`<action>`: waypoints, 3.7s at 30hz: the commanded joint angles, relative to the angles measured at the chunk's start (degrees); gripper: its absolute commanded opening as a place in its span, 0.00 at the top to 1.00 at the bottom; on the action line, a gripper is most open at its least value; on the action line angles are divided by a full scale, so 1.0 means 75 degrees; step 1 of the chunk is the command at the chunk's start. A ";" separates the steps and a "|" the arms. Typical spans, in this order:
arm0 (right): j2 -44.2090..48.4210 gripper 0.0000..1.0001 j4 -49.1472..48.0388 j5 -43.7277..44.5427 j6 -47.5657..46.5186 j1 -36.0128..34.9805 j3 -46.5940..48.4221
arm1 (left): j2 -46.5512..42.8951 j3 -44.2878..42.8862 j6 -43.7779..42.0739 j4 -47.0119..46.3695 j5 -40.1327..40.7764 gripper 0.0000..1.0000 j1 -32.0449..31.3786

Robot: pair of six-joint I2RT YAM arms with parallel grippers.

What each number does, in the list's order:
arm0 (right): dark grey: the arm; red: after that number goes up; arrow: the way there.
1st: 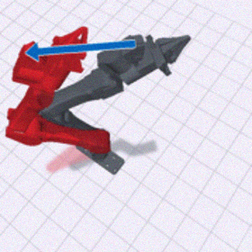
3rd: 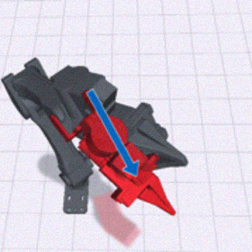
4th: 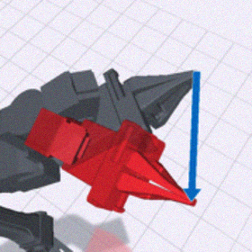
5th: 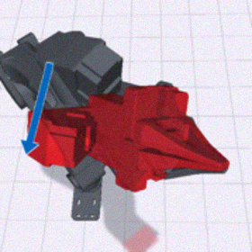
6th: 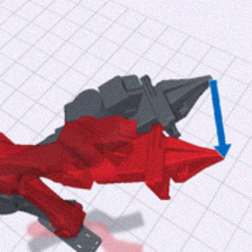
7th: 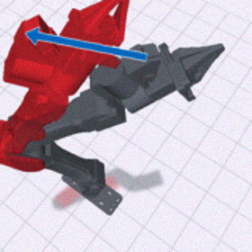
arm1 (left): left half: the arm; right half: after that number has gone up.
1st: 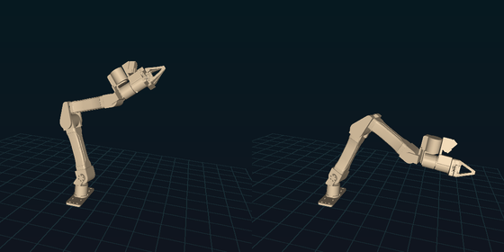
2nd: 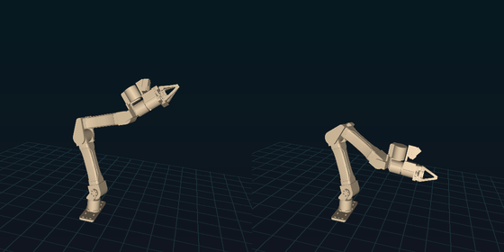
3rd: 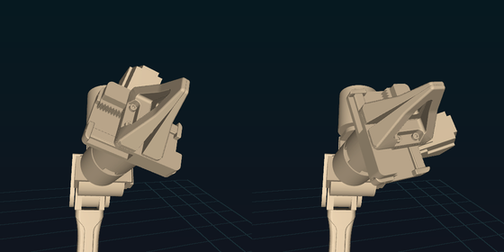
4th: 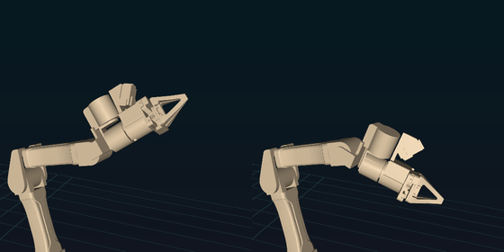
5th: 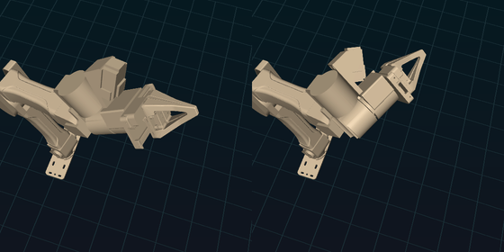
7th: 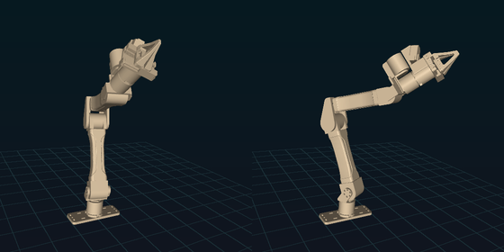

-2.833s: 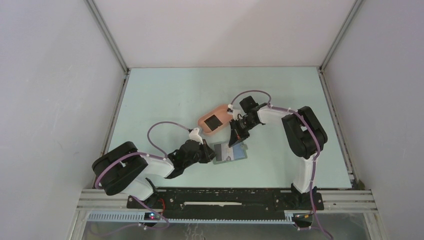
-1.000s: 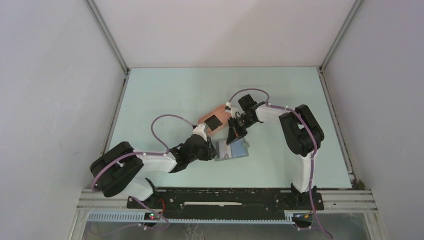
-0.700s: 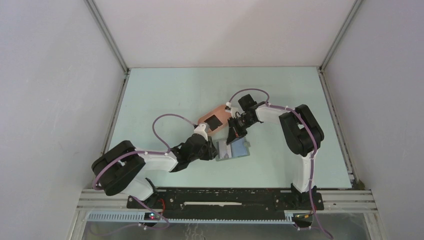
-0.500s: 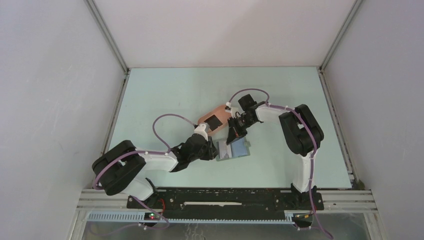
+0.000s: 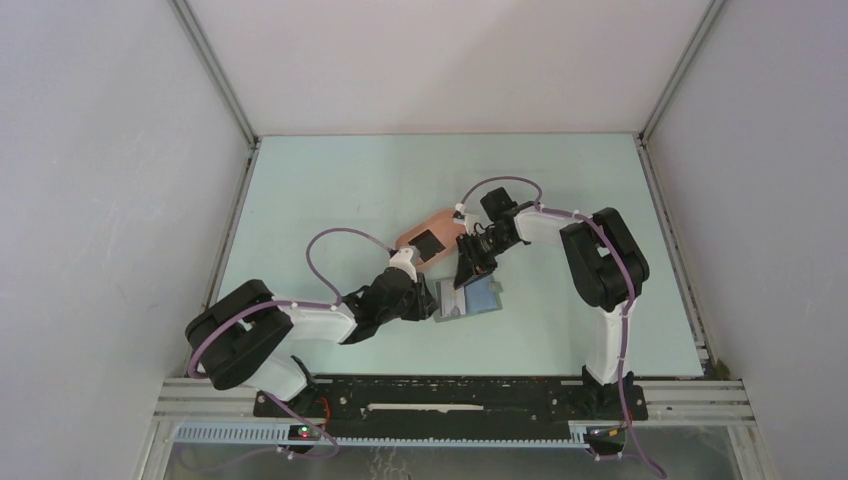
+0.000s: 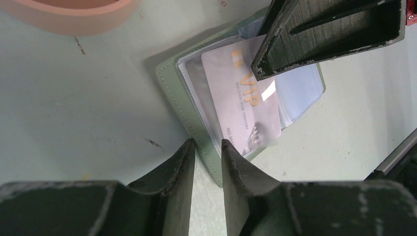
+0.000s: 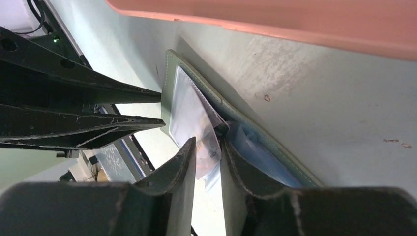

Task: Put the credit cards into the card holder
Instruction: Insert the credit card into the card holder.

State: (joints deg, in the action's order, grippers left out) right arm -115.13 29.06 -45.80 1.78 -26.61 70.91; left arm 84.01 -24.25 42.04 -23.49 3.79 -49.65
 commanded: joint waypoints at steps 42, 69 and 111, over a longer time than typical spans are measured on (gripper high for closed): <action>0.0581 0.45 0.0063 0.1479 -0.0050 -0.0775 0.0249 | 0.0523 -0.0142 0.0408 -0.0948 -0.0864 0.69 -0.0031; 0.0459 0.40 0.0336 0.1584 -0.0461 -0.0928 0.0335 | 0.0786 -0.0070 0.0541 -0.1469 -0.1056 0.69 0.0098; 0.0938 0.38 0.0729 0.0815 -0.1067 -0.0519 0.0467 | 0.0765 0.0180 0.0312 -0.1940 -0.1316 0.67 0.0246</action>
State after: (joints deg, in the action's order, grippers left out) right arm -110.08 33.15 -34.15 -5.76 -32.34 72.29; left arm 89.73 -24.12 45.89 -35.55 -6.24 -48.23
